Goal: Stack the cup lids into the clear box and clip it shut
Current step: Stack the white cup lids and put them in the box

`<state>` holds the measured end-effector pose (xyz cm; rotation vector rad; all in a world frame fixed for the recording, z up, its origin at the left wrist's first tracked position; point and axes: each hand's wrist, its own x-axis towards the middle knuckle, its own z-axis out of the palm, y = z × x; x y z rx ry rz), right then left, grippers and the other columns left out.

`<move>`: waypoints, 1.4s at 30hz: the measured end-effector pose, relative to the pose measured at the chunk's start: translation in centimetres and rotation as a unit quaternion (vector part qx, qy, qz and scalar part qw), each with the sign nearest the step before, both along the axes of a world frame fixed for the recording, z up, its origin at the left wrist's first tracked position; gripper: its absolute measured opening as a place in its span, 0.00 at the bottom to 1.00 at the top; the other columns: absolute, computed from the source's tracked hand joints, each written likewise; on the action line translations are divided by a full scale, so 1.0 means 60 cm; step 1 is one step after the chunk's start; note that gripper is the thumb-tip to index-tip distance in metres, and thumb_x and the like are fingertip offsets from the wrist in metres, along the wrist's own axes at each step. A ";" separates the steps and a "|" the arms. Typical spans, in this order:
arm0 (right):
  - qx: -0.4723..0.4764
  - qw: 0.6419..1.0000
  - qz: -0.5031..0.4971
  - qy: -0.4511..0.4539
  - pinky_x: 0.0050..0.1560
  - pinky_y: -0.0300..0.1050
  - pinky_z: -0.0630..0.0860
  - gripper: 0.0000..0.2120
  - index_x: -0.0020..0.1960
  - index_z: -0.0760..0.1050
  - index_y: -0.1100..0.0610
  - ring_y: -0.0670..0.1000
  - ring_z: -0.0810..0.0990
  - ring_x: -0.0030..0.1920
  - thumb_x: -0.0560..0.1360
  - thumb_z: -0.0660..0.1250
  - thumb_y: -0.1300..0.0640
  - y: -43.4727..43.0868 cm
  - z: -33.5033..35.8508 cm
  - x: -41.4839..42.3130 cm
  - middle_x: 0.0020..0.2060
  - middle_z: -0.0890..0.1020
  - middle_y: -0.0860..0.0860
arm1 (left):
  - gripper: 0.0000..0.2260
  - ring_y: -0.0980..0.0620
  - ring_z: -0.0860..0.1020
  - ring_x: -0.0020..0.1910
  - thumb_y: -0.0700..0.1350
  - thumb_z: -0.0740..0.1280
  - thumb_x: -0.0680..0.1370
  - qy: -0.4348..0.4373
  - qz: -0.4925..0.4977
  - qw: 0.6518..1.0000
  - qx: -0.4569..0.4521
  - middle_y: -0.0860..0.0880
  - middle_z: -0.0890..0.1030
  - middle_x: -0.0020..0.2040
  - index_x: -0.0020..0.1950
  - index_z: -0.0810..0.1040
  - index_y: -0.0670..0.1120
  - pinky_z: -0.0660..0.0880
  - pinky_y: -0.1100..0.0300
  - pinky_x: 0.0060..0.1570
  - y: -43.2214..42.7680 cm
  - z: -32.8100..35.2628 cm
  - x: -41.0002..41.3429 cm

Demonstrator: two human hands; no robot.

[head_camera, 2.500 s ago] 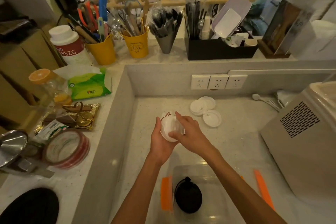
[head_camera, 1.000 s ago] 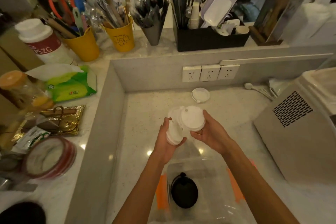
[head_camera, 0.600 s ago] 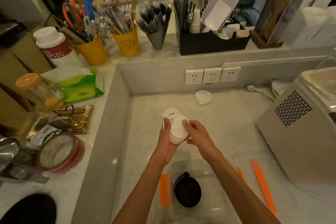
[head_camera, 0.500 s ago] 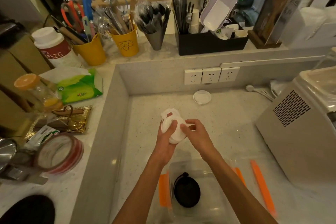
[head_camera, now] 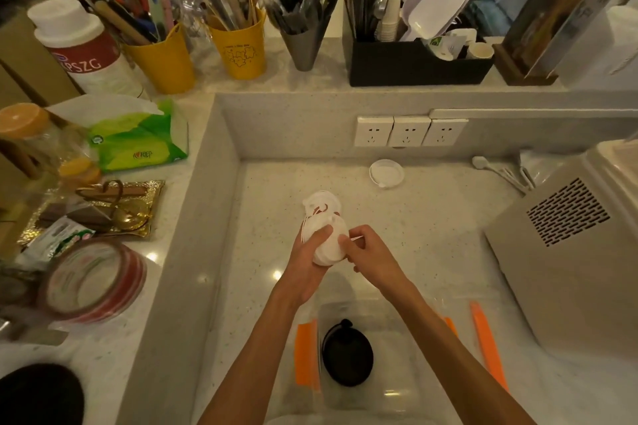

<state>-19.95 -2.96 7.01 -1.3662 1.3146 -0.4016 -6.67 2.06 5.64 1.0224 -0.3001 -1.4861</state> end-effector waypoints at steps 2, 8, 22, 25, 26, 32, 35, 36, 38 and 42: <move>-0.018 1.000 0.003 0.008 0.41 0.40 0.74 0.12 0.57 0.72 0.52 0.49 0.81 0.45 0.78 0.64 0.47 -0.011 -0.004 0.019 0.46 0.82 0.51 | 0.19 0.39 0.79 0.63 0.39 0.66 0.77 0.028 0.003 1.000 -0.011 0.38 0.80 0.66 0.68 0.76 0.47 0.80 0.43 0.58 -0.005 -0.014 0.018; -0.018 0.993 0.092 0.074 0.43 0.42 0.77 0.13 0.56 0.75 0.52 0.49 0.83 0.45 0.75 0.68 0.47 -0.054 -0.028 0.071 0.46 0.83 0.48 | 0.28 0.35 0.76 0.67 0.34 0.61 0.73 0.108 0.022 0.994 -0.025 0.38 0.75 0.71 0.73 0.73 0.46 0.79 0.38 0.57 -0.005 -0.067 0.074; -0.140 0.955 0.233 0.119 0.45 0.31 0.74 0.13 0.60 0.81 0.52 0.40 0.80 0.45 0.78 0.63 0.57 -0.086 -0.089 0.182 0.46 0.83 0.44 | 0.19 0.37 0.81 0.63 0.37 0.69 0.78 0.127 0.042 0.990 0.037 0.36 0.80 0.65 0.69 0.75 0.46 0.80 0.37 0.55 -0.024 -0.117 0.166; -0.220 0.947 0.164 0.167 0.58 0.35 0.72 0.16 0.65 0.77 0.51 0.45 0.78 0.58 0.79 0.63 0.54 -0.115 -0.109 0.189 0.59 0.82 0.49 | 0.19 0.35 0.77 0.66 0.33 0.65 0.77 0.141 0.085 0.986 0.033 0.34 0.76 0.70 0.66 0.77 0.46 0.78 0.35 0.57 -0.021 -0.125 0.159; -0.259 0.926 0.170 0.216 0.64 0.43 0.69 0.20 0.70 0.73 0.51 0.52 0.73 0.66 0.79 0.64 0.53 -0.130 -0.120 0.191 0.66 0.77 0.53 | 0.18 0.34 0.77 0.66 0.33 0.65 0.76 0.154 0.094 0.983 0.023 0.35 0.76 0.70 0.64 0.77 0.47 0.79 0.36 0.57 -0.018 -0.125 0.155; -0.226 0.827 0.335 0.391 0.72 0.59 0.63 0.36 0.78 0.54 0.46 0.62 0.57 0.76 0.76 0.66 0.45 -0.168 -0.169 0.180 0.79 0.53 0.54 | 0.16 0.33 0.77 0.65 0.34 0.68 0.74 0.188 0.124 0.974 0.008 0.38 0.81 0.63 0.60 0.78 0.47 0.78 0.35 0.57 0.007 -0.113 0.144; -0.240 0.865 0.279 0.340 0.69 0.56 0.68 0.28 0.76 0.59 0.46 0.59 0.67 0.72 0.78 0.63 0.52 -0.165 -0.173 0.159 0.78 0.60 0.51 | 0.16 0.34 0.80 0.61 0.34 0.68 0.74 0.186 0.138 0.973 -0.007 0.38 0.82 0.61 0.60 0.78 0.46 0.81 0.38 0.52 0.024 -0.097 0.149; -0.222 0.899 0.239 0.294 0.69 0.54 0.68 0.27 0.76 0.61 0.47 0.58 0.69 0.72 0.78 0.63 0.54 -0.166 -0.167 0.151 0.77 0.63 0.51 | 0.16 0.34 0.81 0.60 0.34 0.69 0.74 0.181 0.144 0.973 -0.008 0.38 0.82 0.61 0.60 0.78 0.46 0.81 0.39 0.52 0.030 -0.091 0.151; -0.173 0.958 0.148 0.173 0.66 0.47 0.69 0.25 0.74 0.66 0.51 0.56 0.72 0.70 0.77 0.65 0.58 -0.169 -0.140 0.133 0.73 0.70 0.51 | 0.17 0.35 0.81 0.58 0.36 0.72 0.73 0.170 0.149 0.974 -0.010 0.38 0.81 0.61 0.60 0.77 0.47 0.80 0.39 0.53 0.041 -0.081 0.155; -0.028 0.994 0.093 -0.052 0.53 0.47 0.79 0.23 0.65 0.75 0.48 0.52 0.80 0.58 0.72 0.75 0.53 -0.151 -0.044 0.096 0.62 0.78 0.49 | 0.20 0.37 0.80 0.58 0.47 0.79 0.71 0.133 0.139 0.981 0.008 0.39 0.79 0.61 0.60 0.77 0.48 0.81 0.39 0.52 0.051 -0.049 0.151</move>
